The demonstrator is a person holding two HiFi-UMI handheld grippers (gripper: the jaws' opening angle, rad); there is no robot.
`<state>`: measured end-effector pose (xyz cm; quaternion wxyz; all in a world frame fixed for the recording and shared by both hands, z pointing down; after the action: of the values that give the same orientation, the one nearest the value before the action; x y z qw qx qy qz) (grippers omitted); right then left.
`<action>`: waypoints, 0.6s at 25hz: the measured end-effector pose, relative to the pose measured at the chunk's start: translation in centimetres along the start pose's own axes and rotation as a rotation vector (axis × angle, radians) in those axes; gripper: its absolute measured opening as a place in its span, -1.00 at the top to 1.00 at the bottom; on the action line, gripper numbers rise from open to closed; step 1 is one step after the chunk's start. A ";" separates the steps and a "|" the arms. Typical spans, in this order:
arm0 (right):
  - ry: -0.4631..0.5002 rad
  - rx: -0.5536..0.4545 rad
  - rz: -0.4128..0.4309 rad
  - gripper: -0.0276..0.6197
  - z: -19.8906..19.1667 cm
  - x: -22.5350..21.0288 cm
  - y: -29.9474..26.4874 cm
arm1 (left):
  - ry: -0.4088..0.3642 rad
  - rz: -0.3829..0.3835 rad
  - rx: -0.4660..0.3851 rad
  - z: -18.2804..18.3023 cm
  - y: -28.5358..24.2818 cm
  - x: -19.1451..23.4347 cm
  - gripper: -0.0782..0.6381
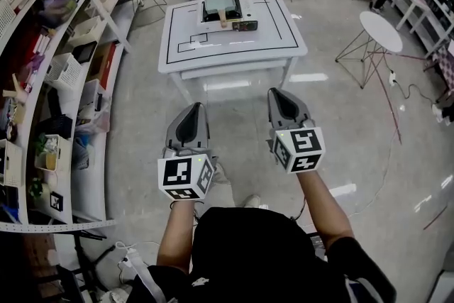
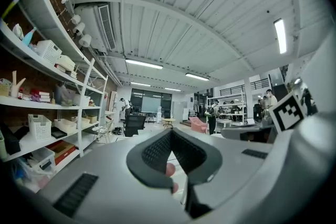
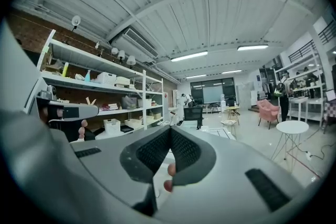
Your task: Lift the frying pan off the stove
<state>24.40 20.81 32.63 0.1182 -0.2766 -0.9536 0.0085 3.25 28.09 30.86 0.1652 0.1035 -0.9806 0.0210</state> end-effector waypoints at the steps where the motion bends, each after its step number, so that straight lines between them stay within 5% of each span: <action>1: -0.003 0.001 0.001 0.91 0.0 0.0 -0.4 | 0.001 0.001 0.000 0.0 -0.2 0.2 0.77; 15: -0.006 0.019 -0.016 0.91 0.1 -0.5 -9.8 | 0.016 -0.025 0.016 1.6 -8.1 6.2 0.77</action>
<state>19.64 12.28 33.18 0.1181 -0.2681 -0.9560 0.0172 -1.31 18.88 31.49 0.1724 0.1171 -0.9777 0.0277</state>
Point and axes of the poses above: the fingertips, and each gripper's own axes: y backward along the fingers, x to its left, z out of its top, the point moved 7 cm from there along y, backward along the fingers, and after that the axes turned 15 degrees about y, right-handed, at the moved point
